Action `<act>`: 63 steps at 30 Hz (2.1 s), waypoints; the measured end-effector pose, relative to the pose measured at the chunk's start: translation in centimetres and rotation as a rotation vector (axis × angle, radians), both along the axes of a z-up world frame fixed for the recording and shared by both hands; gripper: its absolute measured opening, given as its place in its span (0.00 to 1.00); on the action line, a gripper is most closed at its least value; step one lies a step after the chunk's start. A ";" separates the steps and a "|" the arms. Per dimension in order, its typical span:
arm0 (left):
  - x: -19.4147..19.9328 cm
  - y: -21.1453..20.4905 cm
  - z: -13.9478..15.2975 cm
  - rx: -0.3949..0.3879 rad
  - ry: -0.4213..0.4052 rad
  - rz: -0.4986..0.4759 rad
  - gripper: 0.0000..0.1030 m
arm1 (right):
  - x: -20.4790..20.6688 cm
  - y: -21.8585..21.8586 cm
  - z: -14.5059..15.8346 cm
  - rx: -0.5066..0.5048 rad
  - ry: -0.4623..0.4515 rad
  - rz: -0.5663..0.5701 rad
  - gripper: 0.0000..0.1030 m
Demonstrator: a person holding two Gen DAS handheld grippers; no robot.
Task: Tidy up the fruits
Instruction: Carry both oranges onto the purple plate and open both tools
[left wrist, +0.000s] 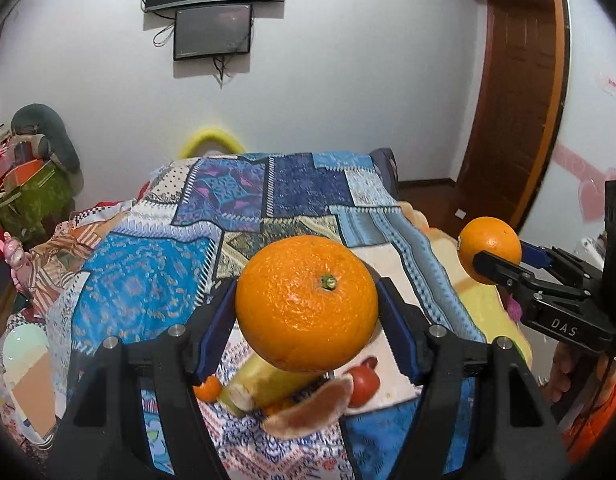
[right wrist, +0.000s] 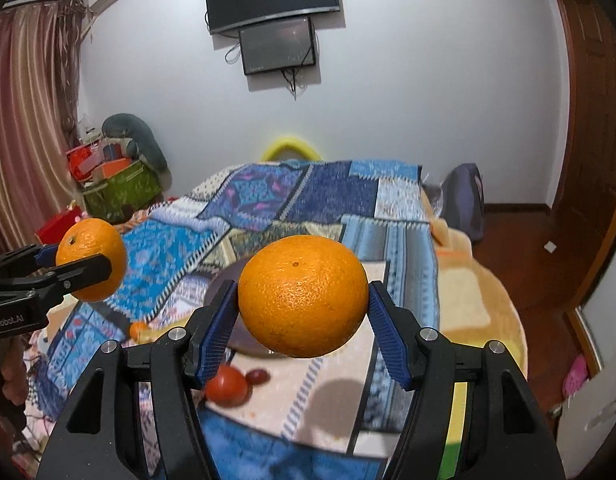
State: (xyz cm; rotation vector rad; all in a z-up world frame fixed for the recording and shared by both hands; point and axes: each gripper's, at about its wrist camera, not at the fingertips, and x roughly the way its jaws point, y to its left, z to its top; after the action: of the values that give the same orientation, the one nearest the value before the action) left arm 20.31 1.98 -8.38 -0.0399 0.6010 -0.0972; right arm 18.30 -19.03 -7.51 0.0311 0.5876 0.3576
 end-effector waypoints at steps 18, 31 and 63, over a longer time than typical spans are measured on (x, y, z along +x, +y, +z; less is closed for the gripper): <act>7.4 2.3 -2.0 -0.024 0.000 0.052 0.67 | 6.6 2.4 -1.7 -0.021 -0.019 0.015 0.60; 13.6 2.4 -6.1 -0.032 0.095 0.031 0.67 | 11.2 3.6 -6.4 -0.070 0.082 0.042 0.60; 21.5 1.3 -13.9 0.020 0.393 -0.031 0.81 | 16.1 6.0 -12.8 -0.171 0.267 0.133 0.62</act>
State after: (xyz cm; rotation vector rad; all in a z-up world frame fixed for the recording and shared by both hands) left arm 41.78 3.32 -22.23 -0.0299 0.9950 -0.1147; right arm 34.44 -13.06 -20.34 -0.1269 0.8852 0.4347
